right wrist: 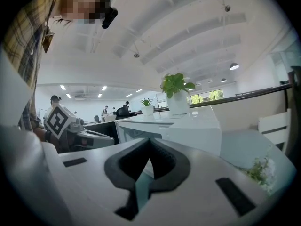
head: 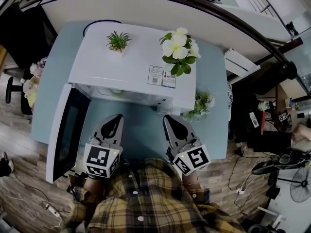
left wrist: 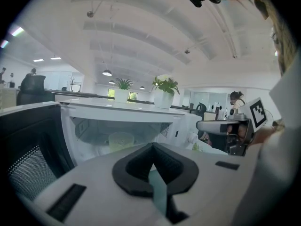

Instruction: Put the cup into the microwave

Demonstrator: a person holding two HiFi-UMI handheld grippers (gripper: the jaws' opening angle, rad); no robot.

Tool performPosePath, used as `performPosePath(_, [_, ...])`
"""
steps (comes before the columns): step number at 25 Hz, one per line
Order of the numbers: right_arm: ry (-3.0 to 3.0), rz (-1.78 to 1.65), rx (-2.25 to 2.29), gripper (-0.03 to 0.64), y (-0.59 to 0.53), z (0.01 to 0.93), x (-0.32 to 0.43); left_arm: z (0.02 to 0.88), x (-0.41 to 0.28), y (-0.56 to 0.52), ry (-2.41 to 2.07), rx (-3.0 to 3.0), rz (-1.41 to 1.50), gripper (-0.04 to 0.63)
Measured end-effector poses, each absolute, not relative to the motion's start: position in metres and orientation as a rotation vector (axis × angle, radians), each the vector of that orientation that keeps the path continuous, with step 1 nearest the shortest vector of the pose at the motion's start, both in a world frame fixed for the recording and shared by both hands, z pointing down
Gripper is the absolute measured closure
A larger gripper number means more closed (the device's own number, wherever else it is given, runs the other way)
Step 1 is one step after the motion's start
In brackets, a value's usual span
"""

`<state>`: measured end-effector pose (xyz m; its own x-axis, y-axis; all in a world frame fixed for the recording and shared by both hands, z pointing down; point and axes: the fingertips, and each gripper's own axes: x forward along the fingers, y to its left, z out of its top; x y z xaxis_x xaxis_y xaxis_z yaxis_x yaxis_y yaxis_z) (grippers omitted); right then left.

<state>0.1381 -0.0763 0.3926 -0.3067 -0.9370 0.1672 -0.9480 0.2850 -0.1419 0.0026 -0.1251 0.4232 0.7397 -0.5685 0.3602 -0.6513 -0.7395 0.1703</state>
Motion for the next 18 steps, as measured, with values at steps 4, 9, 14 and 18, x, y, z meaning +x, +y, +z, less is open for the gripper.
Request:
performPosePath(4, [-2.479, 0.330, 1.821, 0.614, -0.0760, 0.3923, 0.1382, 0.4230, 0.0019, -0.1253, -0.956, 2.656, 0.413, 0.604])
performPosePath(9, [-2.464, 0.331, 1.834, 0.614, -0.0748, 0.3934, 0.1417, 0.4234, 0.0009, -0.1245, -0.956, 2.656, 0.411, 0.604])
performPosePath(14, [-2.453, 0.331, 1.844, 0.614, -0.0746, 0.3947, 0.1447, 0.4243, 0.0003, -0.1244, -0.958, 2.655, 0.412, 0.604])
performPosePath(18, [-2.440, 0.334, 1.847, 0.614, -0.0742, 0.3962, 0.1446, 0.4240, -0.0010, -0.1243, -0.962, 2.654, 0.411, 0.604])
